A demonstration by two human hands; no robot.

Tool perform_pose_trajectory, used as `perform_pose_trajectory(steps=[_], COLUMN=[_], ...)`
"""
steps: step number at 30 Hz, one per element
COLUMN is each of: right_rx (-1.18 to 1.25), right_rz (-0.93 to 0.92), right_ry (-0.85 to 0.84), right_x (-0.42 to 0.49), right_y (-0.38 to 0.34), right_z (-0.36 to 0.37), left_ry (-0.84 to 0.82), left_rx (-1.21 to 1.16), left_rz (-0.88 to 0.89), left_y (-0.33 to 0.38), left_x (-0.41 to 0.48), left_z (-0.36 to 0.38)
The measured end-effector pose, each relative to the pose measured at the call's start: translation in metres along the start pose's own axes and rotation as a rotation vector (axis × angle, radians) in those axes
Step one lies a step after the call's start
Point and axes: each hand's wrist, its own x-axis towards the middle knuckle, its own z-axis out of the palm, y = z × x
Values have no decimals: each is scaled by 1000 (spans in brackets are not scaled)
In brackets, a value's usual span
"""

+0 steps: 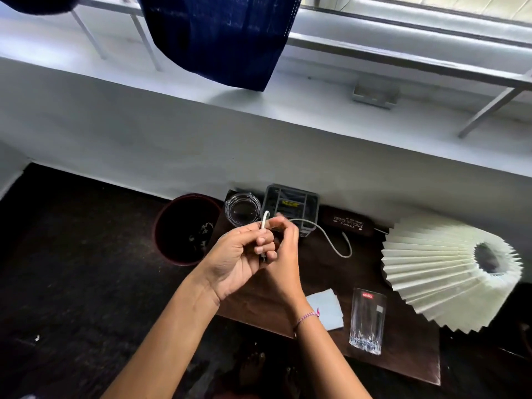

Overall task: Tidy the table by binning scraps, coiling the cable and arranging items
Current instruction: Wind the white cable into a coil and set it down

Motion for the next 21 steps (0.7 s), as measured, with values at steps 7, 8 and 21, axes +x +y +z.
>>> perform_pose_trajectory(steps=[7, 8, 21], right_rx=[109, 50, -205], right_rz=[101, 90, -59], right_ry=[-247, -249, -243], right_x=[5, -1, -37], right_y=[-15, -13, -45], right_z=[8, 12, 7], left_ry=[25, 45, 147], left_rx=[37, 22, 441], left_rz=[92, 125, 370], left_y=[-2, 1, 21], left_x=[2, 4, 21], left_z=[4, 3, -29])
